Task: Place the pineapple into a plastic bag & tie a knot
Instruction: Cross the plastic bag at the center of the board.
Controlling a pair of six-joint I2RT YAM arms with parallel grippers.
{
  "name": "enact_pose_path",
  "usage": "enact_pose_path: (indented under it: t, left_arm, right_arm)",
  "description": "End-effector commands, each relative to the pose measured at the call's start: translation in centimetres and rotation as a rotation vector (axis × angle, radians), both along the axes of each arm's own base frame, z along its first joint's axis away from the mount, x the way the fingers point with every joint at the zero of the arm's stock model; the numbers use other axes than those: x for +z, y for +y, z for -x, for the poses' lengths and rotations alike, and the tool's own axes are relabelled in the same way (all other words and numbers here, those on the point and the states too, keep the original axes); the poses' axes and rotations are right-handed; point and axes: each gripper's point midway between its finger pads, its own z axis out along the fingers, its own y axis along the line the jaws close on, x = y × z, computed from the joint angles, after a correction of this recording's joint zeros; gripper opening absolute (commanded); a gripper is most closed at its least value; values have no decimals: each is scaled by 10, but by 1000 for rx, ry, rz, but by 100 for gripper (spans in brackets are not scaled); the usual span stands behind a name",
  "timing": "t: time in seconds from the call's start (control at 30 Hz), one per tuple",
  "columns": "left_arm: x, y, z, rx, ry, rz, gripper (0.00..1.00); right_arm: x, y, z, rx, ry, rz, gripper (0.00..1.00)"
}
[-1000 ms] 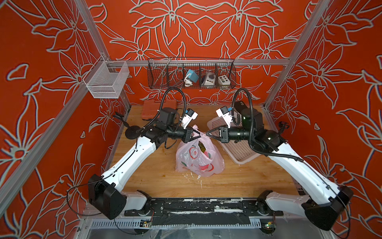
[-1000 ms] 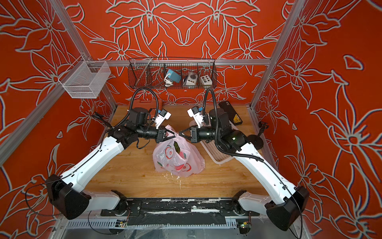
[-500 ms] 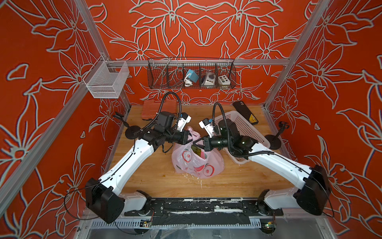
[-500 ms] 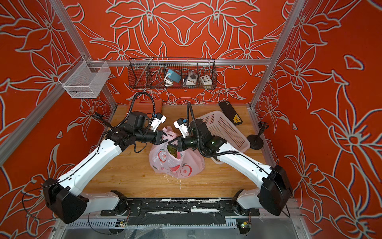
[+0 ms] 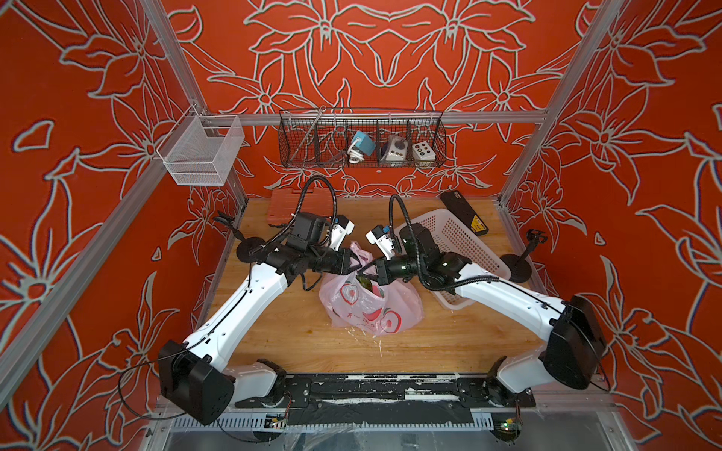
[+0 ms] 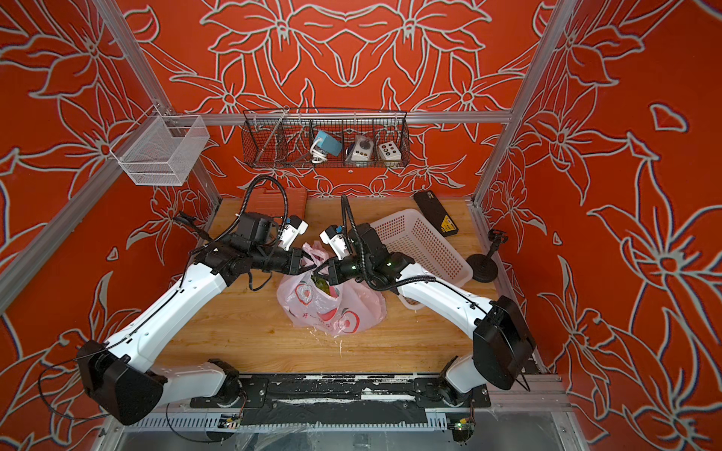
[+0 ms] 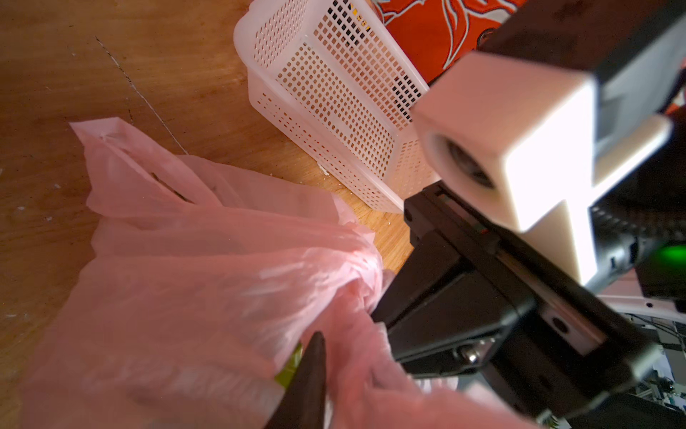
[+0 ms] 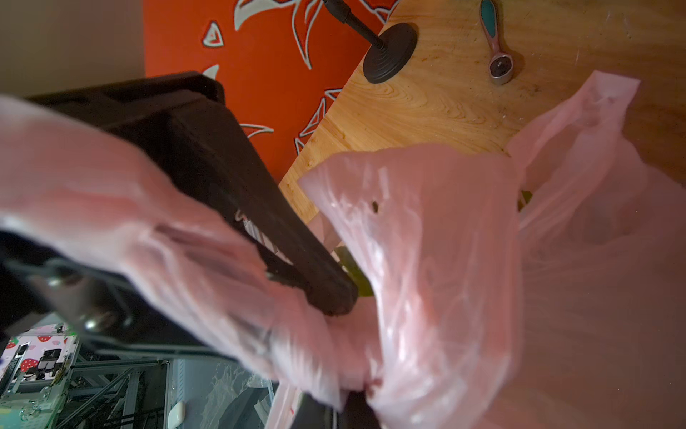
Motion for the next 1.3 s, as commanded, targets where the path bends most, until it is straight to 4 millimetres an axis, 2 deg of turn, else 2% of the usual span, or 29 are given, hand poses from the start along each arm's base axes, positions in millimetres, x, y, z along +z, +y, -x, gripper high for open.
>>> enact_pose_path:
  t: [0.0,0.2,0.37,0.53,0.73,0.87,1.27]
  left_arm:
    - [23,-8,21,-81,-36,59,29]
    - [14,-10,20,-90,3,51,36]
    - [3,-7,12,-58,14,12,37]
    - [0,-8,-1,-9,24,11,28]
    - [4,-13,-4,-9,44,47,25]
    - [8,-20,0,-47,63,85,22]
    - [7,-28,19,-152,115,135,0]
  right_arm:
    - [-6,-8,-2,-32,8,26,0]
    - [2,-10,4,-12,4,6,0]
    - [6,-10,10,16,-2,-18,0]
    - [8,-10,18,53,-9,-34,0]
    - [11,-11,20,62,-22,-38,0]
    - [12,-10,19,62,-22,-40,0]
    - [28,-14,24,95,-54,-37,0]
